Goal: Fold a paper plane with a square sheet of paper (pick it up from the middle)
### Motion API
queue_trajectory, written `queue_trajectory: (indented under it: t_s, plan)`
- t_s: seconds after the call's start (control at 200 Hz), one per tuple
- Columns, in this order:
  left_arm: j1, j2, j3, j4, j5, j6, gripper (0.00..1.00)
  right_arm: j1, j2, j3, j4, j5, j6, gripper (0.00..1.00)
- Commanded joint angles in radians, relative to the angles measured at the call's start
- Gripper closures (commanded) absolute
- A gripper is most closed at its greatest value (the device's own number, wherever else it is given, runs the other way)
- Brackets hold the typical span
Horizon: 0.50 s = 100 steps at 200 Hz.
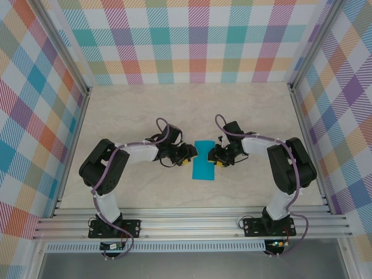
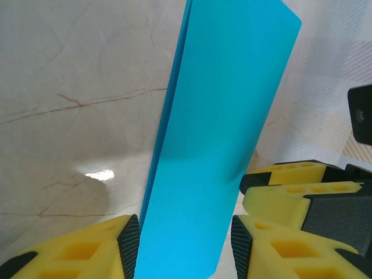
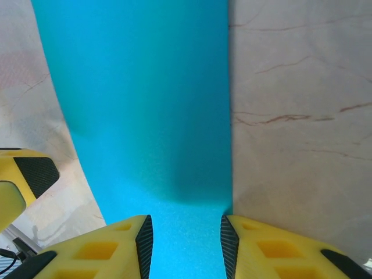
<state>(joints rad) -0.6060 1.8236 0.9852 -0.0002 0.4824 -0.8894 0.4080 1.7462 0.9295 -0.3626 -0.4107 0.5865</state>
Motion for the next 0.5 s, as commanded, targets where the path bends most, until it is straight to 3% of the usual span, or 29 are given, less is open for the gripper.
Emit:
queue_trajectory:
  t_s: [0.0,0.375,0.495]
  plan:
    - [0.002,0.001,0.031,-0.030,0.019,0.018,0.52,0.007,0.010,-0.010,-0.028,0.041,-0.022,0.62]
    - [-0.016,-0.015,0.018,-0.060,0.009,0.022,0.47,0.006,-0.003,-0.059,-0.017,0.090,0.008,0.68]
    - [-0.018,-0.011,0.020,-0.060,0.006,0.023,0.47,0.006,-0.034,-0.058,0.004,0.041,0.007,0.68]
